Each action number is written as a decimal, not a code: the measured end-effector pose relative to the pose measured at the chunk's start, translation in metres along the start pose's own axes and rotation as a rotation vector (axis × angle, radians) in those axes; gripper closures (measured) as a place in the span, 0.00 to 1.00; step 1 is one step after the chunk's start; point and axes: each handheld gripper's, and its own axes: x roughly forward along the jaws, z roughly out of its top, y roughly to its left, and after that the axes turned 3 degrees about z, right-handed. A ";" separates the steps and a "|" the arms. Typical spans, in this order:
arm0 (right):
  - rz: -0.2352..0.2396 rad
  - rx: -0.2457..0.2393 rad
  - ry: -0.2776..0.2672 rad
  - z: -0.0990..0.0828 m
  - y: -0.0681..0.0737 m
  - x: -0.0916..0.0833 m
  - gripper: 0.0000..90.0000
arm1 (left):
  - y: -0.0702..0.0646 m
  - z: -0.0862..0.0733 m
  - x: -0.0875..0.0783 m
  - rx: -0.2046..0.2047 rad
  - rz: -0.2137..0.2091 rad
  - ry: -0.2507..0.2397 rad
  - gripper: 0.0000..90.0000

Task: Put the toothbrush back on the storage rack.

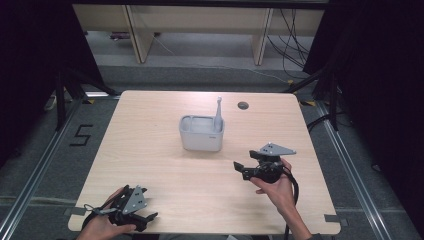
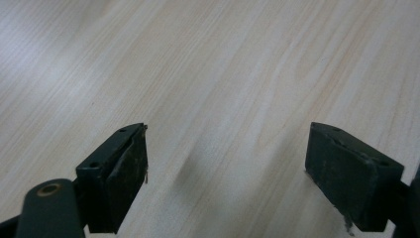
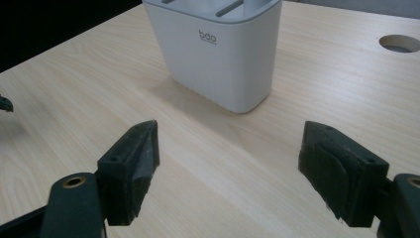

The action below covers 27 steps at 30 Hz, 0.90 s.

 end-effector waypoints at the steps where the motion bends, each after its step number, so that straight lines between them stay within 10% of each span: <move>1: 0.005 -0.004 -0.009 -0.002 0.000 0.001 0.27 | 0.000 0.000 0.000 0.002 0.000 0.002 0.18; 27: 0.022 0.018 0.024 -0.032 0.005 -0.013 0.27 | 0.001 0.000 -0.001 0.015 -0.004 0.013 0.18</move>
